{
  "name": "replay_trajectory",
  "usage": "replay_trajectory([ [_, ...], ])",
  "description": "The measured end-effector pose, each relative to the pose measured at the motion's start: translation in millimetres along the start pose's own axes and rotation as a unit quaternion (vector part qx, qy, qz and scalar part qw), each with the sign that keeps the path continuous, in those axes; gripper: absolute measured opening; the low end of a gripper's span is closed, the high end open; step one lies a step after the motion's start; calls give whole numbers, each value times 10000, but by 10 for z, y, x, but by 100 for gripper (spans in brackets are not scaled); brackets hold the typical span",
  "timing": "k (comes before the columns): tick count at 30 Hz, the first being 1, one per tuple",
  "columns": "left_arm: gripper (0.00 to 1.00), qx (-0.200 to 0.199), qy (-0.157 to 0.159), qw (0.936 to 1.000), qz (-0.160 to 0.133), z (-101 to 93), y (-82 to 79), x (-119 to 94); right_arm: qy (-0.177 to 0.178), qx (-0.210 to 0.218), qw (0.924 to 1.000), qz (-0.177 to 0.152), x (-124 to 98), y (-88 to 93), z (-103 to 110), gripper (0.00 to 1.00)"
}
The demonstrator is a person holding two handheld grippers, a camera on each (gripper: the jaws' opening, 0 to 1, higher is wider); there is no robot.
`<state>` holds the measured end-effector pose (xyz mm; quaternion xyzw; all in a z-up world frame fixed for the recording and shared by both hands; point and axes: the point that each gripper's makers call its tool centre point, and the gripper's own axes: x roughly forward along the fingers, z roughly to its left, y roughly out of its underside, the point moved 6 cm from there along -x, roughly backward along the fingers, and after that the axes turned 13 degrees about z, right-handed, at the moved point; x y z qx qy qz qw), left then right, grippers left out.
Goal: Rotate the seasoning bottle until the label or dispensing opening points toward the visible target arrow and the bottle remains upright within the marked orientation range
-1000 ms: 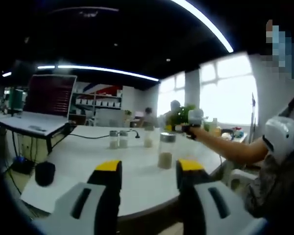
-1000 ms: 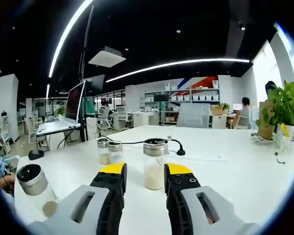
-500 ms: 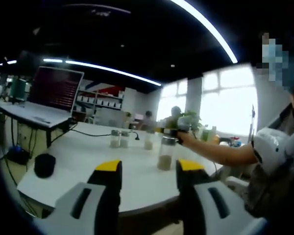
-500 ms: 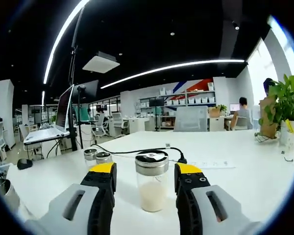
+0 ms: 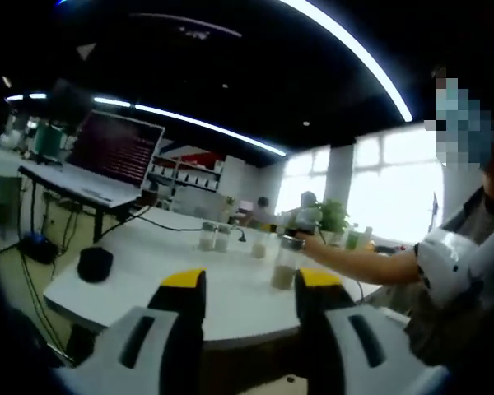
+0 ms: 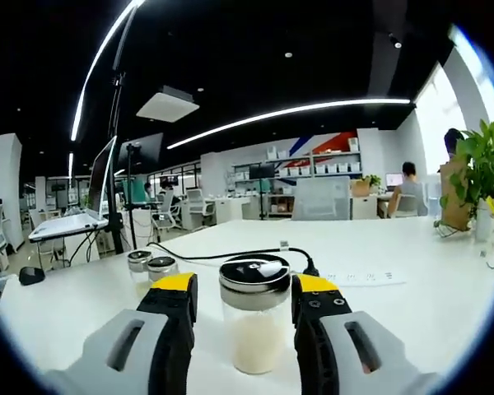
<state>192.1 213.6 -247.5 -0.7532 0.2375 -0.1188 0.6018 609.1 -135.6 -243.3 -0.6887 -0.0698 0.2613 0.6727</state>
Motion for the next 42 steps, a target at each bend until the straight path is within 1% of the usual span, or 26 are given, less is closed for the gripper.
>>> replay_trajectory([
  [1, 46, -72, 111, 9999, -74, -30, -14, -7, -13, -1, 10000, -26, 12, -7, 3, 48],
  [3, 46, -88, 166, 9998, -116, -44, -27, -15, -77, 244, 9996, -129, 50, -30, -3, 50],
  [4, 46, -87, 175, 9997, -125, -46, -34, -14, -79, 246, 9995, -160, 27, -20, 15, 50],
  [5, 46, -81, 175, 9997, -124, -46, -40, -10, -69, 231, 9996, -149, 37, -15, 23, 50],
  [7, 46, -73, 174, 9998, -118, -32, -45, 3, 126, -24, 9999, 8, 71, 7, -24, 49],
  [8, 46, -85, 185, 9997, -120, -27, -43, 10, 152, -51, 9999, 18, 113, 0, -51, 48],
  [11, 46, -114, 215, 9997, -93, -37, -10, 22, 165, 92, 9998, 92, 168, 21, -137, 44],
  [13, 46, -117, 190, 9997, -63, -25, 12, 17, 148, 181, 9997, 54, 178, 37, -142, 45],
  [16, 46, -141, 136, 9998, -26, -3, 39, 16, 92, 139, 9999, 31, 91, 91, -45, 44],
  [23, 46, -120, 127, 9998, 0, -21, 58, 30, 81, 52, 9999, 59, 94, 106, -9, 40],
  [26, 46, -129, 134, 9998, -15, -29, 57, 23, 87, 45, 9999, 70, 109, 96, -44, 40],
  [34, 46, -148, 92, 9998, -35, -17, 56, 7, 116, 53, 9999, 66, 96, 102, -51, 40],
  [39, 46, -139, 97, 9999, 1, -13, 66, 24, 120, 57, 9999, 58, 128, 87, -84, 40],
  [42, 46, -143, 91, 9999, 15, -3, 73, 25, 120, 5, 9999, 69, 92, 102, -49, 40],
])
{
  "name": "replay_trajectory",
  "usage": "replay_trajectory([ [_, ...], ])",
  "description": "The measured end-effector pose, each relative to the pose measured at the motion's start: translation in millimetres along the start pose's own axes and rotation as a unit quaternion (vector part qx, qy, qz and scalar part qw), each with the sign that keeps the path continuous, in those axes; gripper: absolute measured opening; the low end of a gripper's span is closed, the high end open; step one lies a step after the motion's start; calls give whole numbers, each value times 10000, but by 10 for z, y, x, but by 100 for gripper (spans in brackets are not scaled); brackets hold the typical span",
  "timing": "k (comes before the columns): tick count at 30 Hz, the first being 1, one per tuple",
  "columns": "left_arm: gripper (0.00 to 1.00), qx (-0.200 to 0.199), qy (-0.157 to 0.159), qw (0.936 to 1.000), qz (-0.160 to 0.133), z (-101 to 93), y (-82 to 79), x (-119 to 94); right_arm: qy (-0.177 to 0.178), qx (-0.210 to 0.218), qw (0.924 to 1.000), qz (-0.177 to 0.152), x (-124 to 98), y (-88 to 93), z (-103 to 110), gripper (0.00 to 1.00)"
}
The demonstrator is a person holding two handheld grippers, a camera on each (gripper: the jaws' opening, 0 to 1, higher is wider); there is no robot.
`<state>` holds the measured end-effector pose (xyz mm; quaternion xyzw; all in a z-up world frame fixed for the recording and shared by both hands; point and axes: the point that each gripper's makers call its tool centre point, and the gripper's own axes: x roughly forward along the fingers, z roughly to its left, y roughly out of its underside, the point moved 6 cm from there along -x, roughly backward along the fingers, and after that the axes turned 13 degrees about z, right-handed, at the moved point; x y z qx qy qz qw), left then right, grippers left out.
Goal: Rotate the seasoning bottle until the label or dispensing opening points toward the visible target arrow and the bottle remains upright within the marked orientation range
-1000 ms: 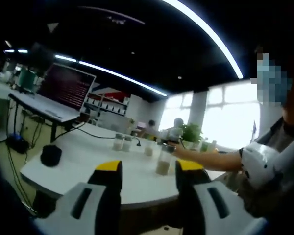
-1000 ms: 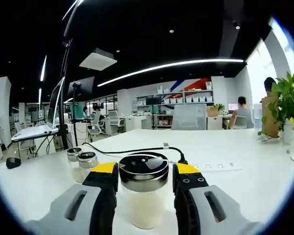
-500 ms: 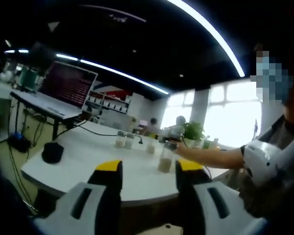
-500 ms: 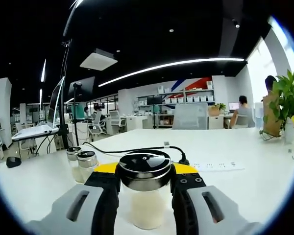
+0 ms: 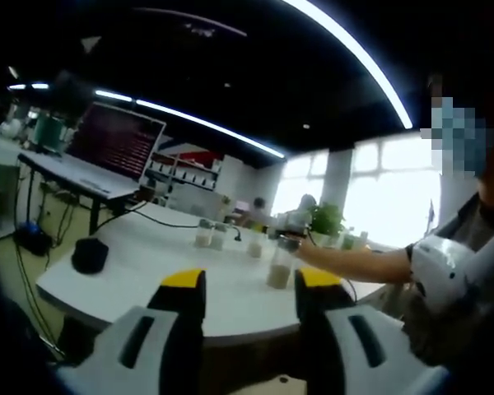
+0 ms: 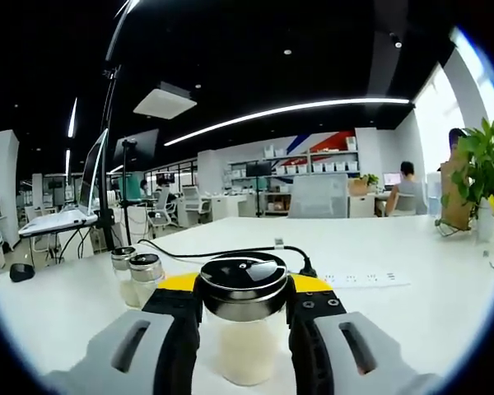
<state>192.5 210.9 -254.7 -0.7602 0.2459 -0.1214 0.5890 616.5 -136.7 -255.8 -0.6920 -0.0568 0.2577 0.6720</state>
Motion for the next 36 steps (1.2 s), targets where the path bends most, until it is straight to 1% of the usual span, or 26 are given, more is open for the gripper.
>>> replay_trajectory([
  [1, 46, -2, -3, 10000, -4, 5, 0, -3, 41, -132, 9999, 39, -19, 7, 9, 43],
  [3, 46, -10, -1, 10000, -5, 11, 2, -2, 45, -159, 9999, 33, -37, 4, 15, 54],
  [4, 46, -12, -2, 10000, -8, 13, 3, 1, -29, -136, 9999, 4, -66, 1, 26, 55],
  [6, 46, -14, 9, 10000, 1, 12, 5, 23, -101, -77, 9999, -82, -176, 4, 36, 53],
  [7, 46, -8, 23, 10000, 5, 8, 5, 34, -126, 2, 9998, -185, -233, -2, 29, 53],
  [9, 46, 4, 59, 10000, 17, -14, 2, 54, -195, 272, 9989, -314, -421, 32, 40, 53],
  [10, 46, 20, 75, 10000, 20, -29, 0, 61, -249, 342, 9985, -340, -449, 19, -41, 53],
  [11, 46, 42, 97, 9999, 34, -49, -2, 68, -296, 389, 9980, -406, -521, 18, -54, 53],
  [13, 46, 65, 101, 9999, 45, -59, -6, 71, -368, 384, 9976, -448, -595, 14, -83, 53],
  [16, 46, 73, 121, 9999, 36, -81, -14, 89, -459, 276, 9972, -525, -770, -3, -131, 50],
  [19, 46, 97, 204, 9997, 65, -142, -30, 153, -442, 192, 9971, -595, -961, 7, -177, 48],
  [23, 46, 264, 379, 9989, 66, -307, -73, 223, -598, 189, 9962, -612, -1214, 1, -206, 48],
  [24, 46, 313, 426, 9986, 75, -346, -74, 233, -632, 184, 9961, -579, -1242, 12, -215, 48],
  [26, 46, 360, 475, 9982, 114, -395, -61, 252, -718, 194, 9964, -417, -1305, 83, -218, 47],
  [29, 46, 401, 490, 9979, 156, -432, -62, 258, -854, 252, 9954, -352, -1408, 149, -241, 46],
  [30, 46, 411, 502, 9978, 154, -448, -69, 257, -923, 251, 9948, -363, -1469, 170, -206, 46],
  [32, 46, 433, 531, 9975, 146, -471, -81, 253, -1103, 201, 9930, -359, -1523, 176, -189, 41],
  [34, 46, 465, 549, 9973, 155, -491, -88, 254, -1543, 154, 9874, -303, -1573, 178, -126, 34],
  [35, 46, 485, 546, 9972, 161, -500, -91, 255, -1715, 165, 9846, -284, -1603, 180, -84, 33],
  [36, 45, 502, 554, 9971, 168, -512, -93, 260, -1911, 128, 9811, -257, -1665, 190, 8, 34],
])
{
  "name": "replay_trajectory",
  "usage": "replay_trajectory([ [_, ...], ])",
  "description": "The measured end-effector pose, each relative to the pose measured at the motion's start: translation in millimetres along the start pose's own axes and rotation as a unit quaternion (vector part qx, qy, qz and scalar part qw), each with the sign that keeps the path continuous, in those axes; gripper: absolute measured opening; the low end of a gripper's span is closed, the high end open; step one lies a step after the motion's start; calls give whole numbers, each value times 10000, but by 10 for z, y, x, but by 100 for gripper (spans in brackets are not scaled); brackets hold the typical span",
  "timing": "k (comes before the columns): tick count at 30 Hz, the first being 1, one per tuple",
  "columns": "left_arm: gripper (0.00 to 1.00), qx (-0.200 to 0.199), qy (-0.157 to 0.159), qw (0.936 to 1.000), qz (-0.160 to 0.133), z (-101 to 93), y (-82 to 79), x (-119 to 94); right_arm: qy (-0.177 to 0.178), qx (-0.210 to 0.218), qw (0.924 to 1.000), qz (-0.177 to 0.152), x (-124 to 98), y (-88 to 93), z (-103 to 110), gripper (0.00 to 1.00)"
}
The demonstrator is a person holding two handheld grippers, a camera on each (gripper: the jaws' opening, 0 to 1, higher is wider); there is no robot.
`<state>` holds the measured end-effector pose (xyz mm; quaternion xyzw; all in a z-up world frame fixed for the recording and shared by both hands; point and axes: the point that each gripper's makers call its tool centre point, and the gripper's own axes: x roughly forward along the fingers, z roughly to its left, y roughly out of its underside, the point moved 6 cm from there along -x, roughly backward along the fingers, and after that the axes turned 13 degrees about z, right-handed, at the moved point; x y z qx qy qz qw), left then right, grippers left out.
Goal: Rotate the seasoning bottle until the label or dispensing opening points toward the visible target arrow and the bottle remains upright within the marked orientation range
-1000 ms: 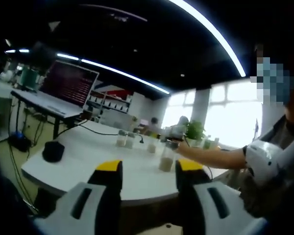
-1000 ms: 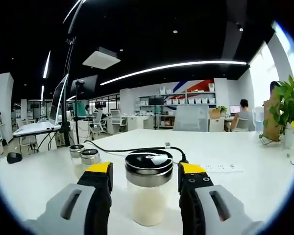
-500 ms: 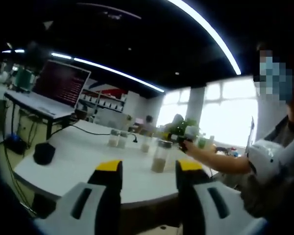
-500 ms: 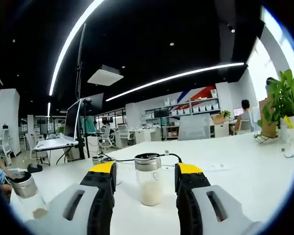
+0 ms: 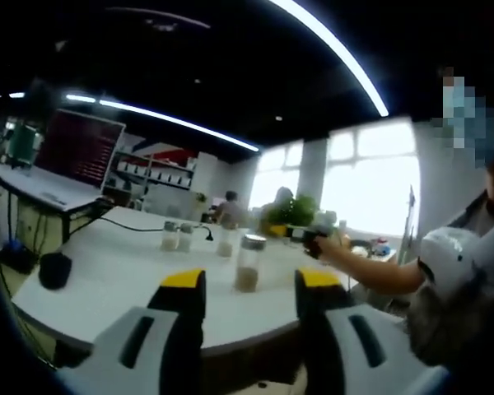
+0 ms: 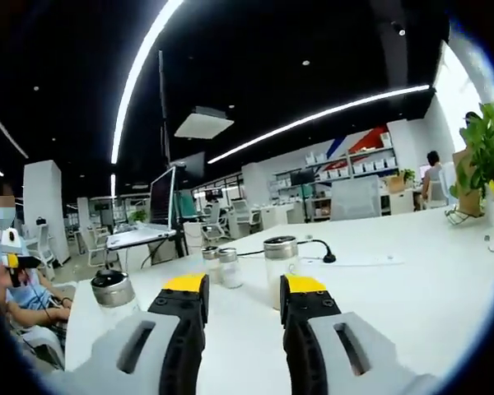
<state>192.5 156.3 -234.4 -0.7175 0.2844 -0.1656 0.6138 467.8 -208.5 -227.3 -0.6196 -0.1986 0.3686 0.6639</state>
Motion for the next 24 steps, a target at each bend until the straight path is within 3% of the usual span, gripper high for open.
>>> replay_trajectory([
  [3, 45, 116, 235, 9996, 87, -105, 9, 45, -258, -134, 9996, 26, -32, -25, 191, 36],
  [4, 45, 145, 299, 9994, 127, -142, 18, 67, -365, -153, 9992, 13, -53, 1, 341, 37],
  [8, 46, 360, 219, 9986, 304, -162, 56, 99, -796, -111, 9968, -6, -64, -26, 616, 38],
  [9, 46, 442, 140, 9981, 398, -154, 76, 106, -746, -235, 9969, 29, -61, -30, 671, 38],
  [11, 46, 544, 64, 9972, 518, -147, 109, 106, -404, -882, 9953, 68, -50, -36, 778, 38],
  [12, 46, 551, 59, 9971, 529, -146, 117, 101, -431, -954, 9945, 89, -28, -31, 834, 38],
  [16, 46, 496, 39, 9976, 485, -122, 119, 55, -775, -641, 9948, 138, 48, -1, 995, 40],
  [24, 46, 419, -38, 9982, 430, -70, 103, 26, -921, -625, 9932, 338, 145, 49, 1176, 41],
])
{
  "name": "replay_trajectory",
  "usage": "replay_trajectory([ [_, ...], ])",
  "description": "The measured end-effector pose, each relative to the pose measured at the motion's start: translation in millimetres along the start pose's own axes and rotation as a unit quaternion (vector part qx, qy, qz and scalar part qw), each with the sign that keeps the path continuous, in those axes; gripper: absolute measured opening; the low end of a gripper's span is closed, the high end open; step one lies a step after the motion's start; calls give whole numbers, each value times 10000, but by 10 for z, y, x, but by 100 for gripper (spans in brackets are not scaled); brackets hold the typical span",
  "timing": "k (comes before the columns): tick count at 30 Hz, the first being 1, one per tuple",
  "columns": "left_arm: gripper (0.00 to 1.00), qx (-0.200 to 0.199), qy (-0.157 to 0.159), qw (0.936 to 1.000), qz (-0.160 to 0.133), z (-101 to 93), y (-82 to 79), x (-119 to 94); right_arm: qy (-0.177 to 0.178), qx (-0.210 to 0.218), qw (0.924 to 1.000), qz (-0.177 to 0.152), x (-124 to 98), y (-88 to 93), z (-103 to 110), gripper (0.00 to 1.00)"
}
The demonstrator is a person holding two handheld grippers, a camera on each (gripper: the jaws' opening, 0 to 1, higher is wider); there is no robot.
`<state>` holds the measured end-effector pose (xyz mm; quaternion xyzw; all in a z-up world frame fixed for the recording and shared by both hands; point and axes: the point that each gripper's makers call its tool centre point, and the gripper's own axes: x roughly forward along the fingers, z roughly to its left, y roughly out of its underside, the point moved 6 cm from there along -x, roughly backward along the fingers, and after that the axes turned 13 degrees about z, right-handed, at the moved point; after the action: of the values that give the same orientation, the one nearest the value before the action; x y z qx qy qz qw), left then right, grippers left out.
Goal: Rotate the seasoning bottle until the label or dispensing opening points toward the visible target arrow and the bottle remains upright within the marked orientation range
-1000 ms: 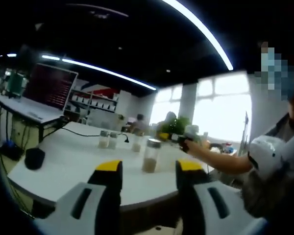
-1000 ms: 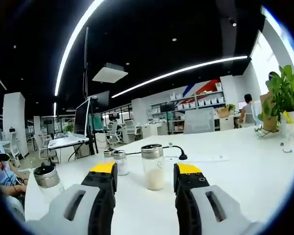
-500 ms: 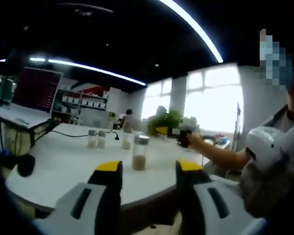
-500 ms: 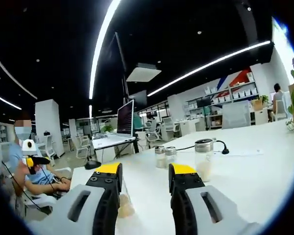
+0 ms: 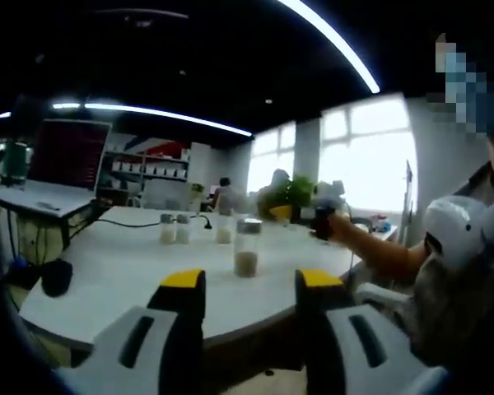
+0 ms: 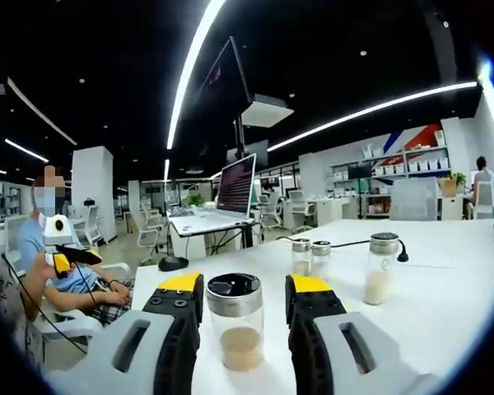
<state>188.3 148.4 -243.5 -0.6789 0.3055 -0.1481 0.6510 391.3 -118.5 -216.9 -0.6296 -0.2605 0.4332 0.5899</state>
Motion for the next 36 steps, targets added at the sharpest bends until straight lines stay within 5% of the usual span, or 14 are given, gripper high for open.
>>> replay_trajectory([
  [5, 46, 46, 26, 10000, 61, -14, 9, 18, -1, 33, 9999, 140, 200, 71, 38, 41],
  [10, 47, -35, 57, 9999, -120, 3, -33, -10, 275, -470, 9980, 328, 342, 128, 143, 41],
  [23, 42, -26, 14, 10000, -92, 41, 22, -33, 118, -223, 9994, 246, 434, 96, 111, 35],
  [36, 42, -16, -52, 9998, -200, 68, -10, -162, -833, -407, 9928, 756, 427, 77, 45, 35],
])
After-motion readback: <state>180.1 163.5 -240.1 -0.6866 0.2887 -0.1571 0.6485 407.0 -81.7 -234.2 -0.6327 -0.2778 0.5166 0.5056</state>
